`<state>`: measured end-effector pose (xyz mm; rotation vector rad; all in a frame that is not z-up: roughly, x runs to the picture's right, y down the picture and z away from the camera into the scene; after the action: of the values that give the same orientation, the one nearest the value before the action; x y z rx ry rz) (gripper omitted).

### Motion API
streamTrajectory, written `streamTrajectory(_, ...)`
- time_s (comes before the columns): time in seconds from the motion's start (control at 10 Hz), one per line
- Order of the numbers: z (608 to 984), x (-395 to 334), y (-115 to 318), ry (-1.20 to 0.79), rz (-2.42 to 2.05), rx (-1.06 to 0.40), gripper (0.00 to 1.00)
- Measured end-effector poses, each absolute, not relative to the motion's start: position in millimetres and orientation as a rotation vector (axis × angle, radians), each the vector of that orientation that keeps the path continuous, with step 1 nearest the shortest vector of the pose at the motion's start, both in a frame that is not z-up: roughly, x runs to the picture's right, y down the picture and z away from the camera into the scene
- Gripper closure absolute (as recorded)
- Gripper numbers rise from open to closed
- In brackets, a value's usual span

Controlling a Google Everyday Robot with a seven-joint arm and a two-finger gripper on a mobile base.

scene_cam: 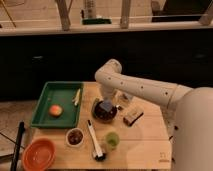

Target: Wipe purple bowl with sponge

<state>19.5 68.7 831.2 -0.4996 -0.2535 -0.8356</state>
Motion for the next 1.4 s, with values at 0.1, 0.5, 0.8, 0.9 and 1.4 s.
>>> streamTrajectory(0.1,828,7,73,-0.291,-0.866,-0.491,1.0)
streamTrajectory(0.5,819,1,81,-0.356,-0.907,-0.469,1.0)
streamTrajectory(0.8,822,8,80,-0.361,-0.894,-0.476,1.0)
streamTrajectory(0.9,822,8,80,-0.363,-0.891,-0.478,1.0)
streamTrajectory(1.4,824,12,80,-0.363,-0.884,-0.483,1.0)
